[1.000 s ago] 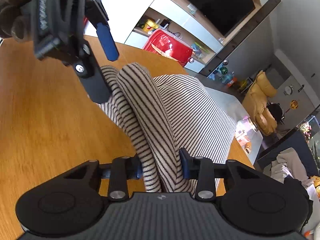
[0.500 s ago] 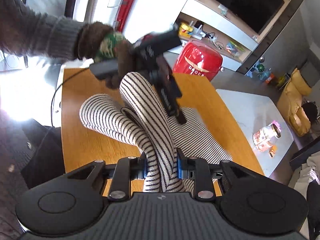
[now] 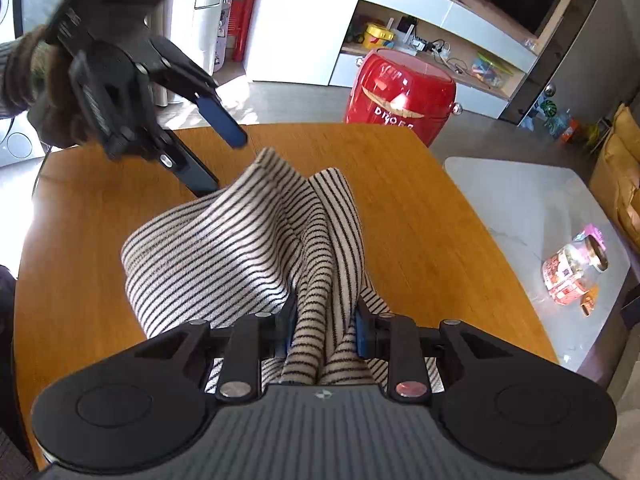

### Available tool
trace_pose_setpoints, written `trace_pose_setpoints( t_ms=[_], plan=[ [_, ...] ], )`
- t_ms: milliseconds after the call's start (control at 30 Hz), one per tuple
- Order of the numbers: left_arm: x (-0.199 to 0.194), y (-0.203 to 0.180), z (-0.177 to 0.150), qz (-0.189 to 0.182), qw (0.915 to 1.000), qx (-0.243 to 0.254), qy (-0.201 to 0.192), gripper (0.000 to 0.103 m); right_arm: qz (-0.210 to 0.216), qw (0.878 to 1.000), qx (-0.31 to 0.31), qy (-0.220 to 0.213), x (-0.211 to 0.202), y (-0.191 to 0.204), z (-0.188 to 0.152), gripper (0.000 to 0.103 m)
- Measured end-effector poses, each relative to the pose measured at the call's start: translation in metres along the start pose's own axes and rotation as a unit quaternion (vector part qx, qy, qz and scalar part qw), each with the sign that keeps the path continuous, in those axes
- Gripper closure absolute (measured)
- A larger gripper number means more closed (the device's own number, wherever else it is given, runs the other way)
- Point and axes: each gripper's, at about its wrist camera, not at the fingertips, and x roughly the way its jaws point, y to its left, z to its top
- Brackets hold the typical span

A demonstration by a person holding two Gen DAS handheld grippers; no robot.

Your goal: Fold clothes

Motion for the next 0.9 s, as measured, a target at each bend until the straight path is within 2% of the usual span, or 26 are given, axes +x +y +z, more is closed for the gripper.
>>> trace_pose_setpoints(
  t_ms=[100,167,267,333,433,567,700,767,833,900],
  plan=[
    [-0.025,-0.022,0.009,-0.023,0.9989,0.029,-0.030,0.009,0.004,1.000,0.014,-0.010,0.001,-0.007,0.001,0.073],
    [-0.033,-0.041,0.016,-0.053,0.9963,0.051,-0.045,0.008,-0.003,1.000,0.019,-0.016,-0.005,-0.009,-0.002,0.066],
    [-0.023,-0.072,0.022,-0.111,0.9895,0.081,-0.045,0.008,-0.028,0.999,0.021,-0.027,-0.018,-0.011,-0.004,0.049],
    [-0.004,-0.090,0.021,-0.136,0.9851,0.102,-0.029,0.008,-0.046,0.998,0.027,-0.036,-0.029,-0.016,-0.007,0.032],
    [0.033,-0.102,0.018,-0.112,0.9849,0.132,0.003,0.008,-0.086,0.995,0.038,-0.044,-0.047,-0.020,-0.016,0.017],
    [0.060,-0.080,0.020,-0.093,0.9913,0.091,0.021,0.014,-0.135,0.987,0.074,-0.038,-0.051,-0.033,-0.033,0.012],
    [0.068,-0.060,0.028,-0.087,0.9946,0.054,0.020,0.014,-0.168,0.971,0.163,-0.040,-0.029,-0.057,-0.044,0.005],
    [0.071,-0.057,0.029,-0.065,0.9959,0.059,0.025,0.014,-0.183,0.959,0.213,-0.039,-0.015,-0.070,-0.049,0.004],
    [0.074,-0.055,0.027,-0.041,0.9965,0.066,0.030,0.014,-0.198,0.951,0.238,-0.018,0.009,-0.077,-0.058,0.001],
    [0.076,-0.054,0.028,-0.037,0.9970,0.061,0.030,0.014,-0.200,0.944,0.260,-0.020,0.019,-0.077,-0.067,0.001]
  ],
)
